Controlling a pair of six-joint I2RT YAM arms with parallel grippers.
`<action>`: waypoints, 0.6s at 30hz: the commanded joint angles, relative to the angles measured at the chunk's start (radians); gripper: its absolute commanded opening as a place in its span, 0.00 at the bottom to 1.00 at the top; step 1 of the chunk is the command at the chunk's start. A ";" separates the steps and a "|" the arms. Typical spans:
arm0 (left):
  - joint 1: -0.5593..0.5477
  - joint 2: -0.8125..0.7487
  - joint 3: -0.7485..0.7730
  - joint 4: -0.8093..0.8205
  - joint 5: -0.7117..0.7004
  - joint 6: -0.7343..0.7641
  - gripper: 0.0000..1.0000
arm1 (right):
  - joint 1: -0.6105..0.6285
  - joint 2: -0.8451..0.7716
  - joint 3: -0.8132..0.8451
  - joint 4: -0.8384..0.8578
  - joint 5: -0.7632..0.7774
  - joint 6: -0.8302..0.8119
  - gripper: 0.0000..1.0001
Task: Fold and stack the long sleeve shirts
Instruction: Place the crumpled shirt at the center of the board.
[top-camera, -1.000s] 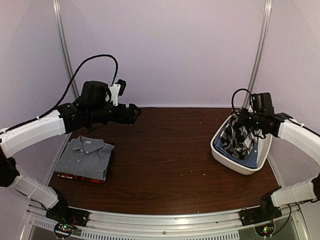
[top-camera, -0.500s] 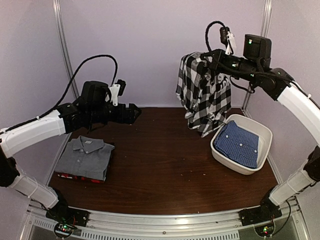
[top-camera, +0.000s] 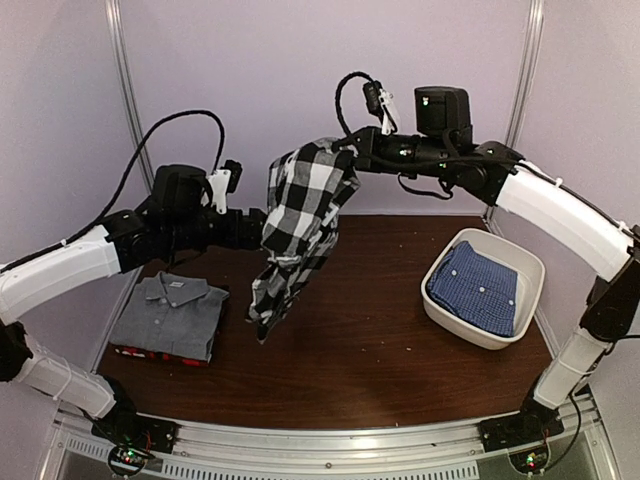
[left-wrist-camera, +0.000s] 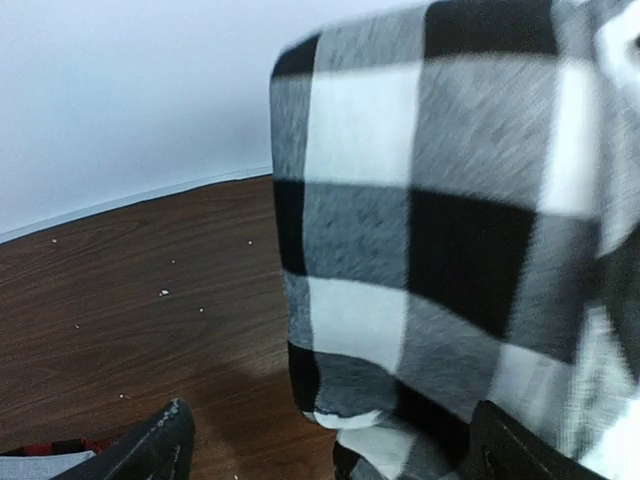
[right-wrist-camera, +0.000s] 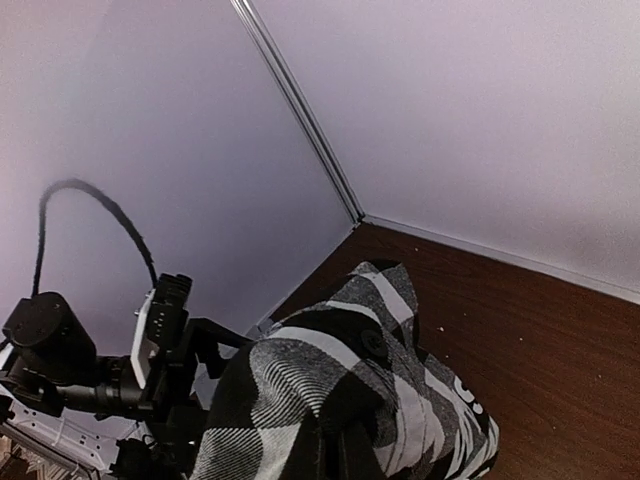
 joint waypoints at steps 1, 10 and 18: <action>0.009 -0.017 -0.018 0.004 -0.004 -0.012 0.98 | -0.055 0.084 -0.070 0.004 0.067 0.043 0.00; 0.009 0.033 -0.045 0.014 0.157 -0.008 0.98 | -0.115 0.372 -0.055 -0.084 0.109 0.044 0.25; -0.036 0.171 -0.131 0.100 0.450 -0.014 0.94 | -0.094 0.294 -0.127 -0.046 0.190 0.035 0.70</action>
